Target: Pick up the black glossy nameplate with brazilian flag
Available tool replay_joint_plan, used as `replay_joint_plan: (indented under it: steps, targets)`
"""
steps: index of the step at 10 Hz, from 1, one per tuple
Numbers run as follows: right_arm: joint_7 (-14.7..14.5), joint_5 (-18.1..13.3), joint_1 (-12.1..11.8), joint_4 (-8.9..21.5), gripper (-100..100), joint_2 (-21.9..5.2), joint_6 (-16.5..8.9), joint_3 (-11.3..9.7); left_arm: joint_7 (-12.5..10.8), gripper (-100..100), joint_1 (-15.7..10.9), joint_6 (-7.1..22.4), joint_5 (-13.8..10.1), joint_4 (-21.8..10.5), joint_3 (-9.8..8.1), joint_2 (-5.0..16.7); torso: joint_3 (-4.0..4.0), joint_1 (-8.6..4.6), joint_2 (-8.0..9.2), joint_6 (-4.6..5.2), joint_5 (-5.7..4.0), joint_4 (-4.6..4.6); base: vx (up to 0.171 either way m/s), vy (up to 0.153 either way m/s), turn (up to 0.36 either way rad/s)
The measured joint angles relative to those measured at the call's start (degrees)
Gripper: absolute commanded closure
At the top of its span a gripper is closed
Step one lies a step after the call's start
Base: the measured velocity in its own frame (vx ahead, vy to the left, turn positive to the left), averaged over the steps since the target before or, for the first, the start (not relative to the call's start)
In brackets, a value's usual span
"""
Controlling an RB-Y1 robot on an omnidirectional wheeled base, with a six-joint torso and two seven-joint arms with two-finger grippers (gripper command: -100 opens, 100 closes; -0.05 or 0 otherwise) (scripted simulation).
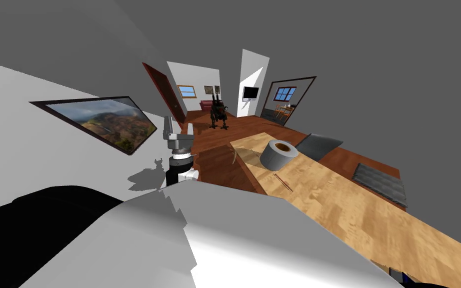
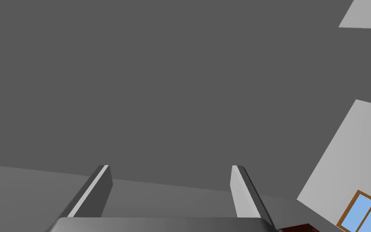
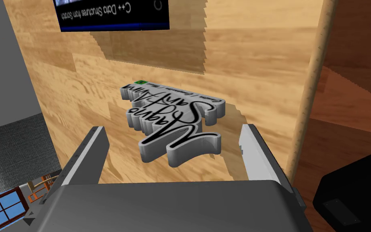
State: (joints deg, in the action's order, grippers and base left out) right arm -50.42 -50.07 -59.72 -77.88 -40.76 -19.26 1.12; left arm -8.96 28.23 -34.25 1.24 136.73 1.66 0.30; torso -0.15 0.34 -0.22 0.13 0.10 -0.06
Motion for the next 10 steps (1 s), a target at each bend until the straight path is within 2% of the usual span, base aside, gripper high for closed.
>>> replay_joint_plan:
  steps: [1, 4, 5, 9, 10]
  targets:
    - [0.01, 0.0, 0.01, 0.0, -100, 0.0, 0.0, 0.01, 0.0, 0, -0.01, 0.0, 0.0, 0.0, 0.0, 0.0, 0.16, -0.11, 0.26, 0.0, -0.03, 0.07, -0.01, -0.041, 0.063]
    - [-0.33, -0.17, 3.08, 2.66, -100, 1.42, -0.8, -1.34, 0.0, 0, -0.02, 0.01, 0.0, -0.01, -0.01, 0.01, 0.36, -0.52, 0.6, -0.01, -0.14, 0.15, -0.032, -0.066, 0.056]
    - [-0.33, -0.22, 3.2, 2.79, 100, 1.48, -0.83, -1.38, 0.0, 0, -0.01, 0.01, 0.0, -0.01, -0.01, 0.01, 0.34, -0.38, 0.56, 0.01, -0.11, 0.15, 0.0, 0.0, 0.0]
    - [-0.33, -0.22, 3.19, 2.77, 100, 1.49, -0.82, -1.39, 0.0, 0, -0.01, 0.01, 0.0, -0.01, 0.0, 0.0, 0.28, -0.2, 0.45, 0.01, -0.04, 0.11, 0.0, -0.001, 0.002]
    - [-0.33, -0.22, 3.19, 2.77, 0, 1.49, -0.81, -1.4, 0.0, 0, -0.01, 0.01, 0.0, -0.01, 0.0, 0.0, 0.28, -0.19, 0.45, 0.01, -0.03, 0.11, 0.0, 0.0, 0.0]
